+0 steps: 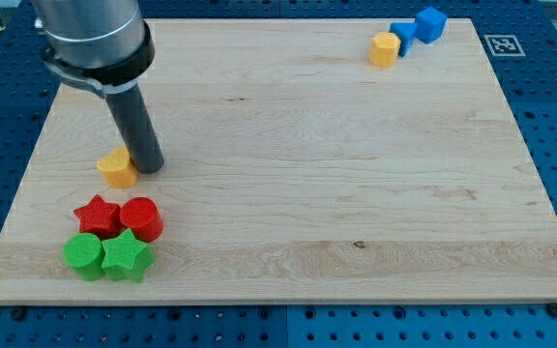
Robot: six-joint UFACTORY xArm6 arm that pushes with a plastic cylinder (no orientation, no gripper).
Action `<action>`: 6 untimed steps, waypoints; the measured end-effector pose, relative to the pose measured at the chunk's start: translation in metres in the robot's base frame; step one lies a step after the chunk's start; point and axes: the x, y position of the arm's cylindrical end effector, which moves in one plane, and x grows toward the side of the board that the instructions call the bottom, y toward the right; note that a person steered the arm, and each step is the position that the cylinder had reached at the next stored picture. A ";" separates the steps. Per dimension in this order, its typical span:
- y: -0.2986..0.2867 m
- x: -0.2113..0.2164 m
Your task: Nudge the yellow heart closer to the red star
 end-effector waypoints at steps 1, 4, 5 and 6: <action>0.024 -0.010; -0.019 -0.038; -0.021 -0.020; -0.021 -0.006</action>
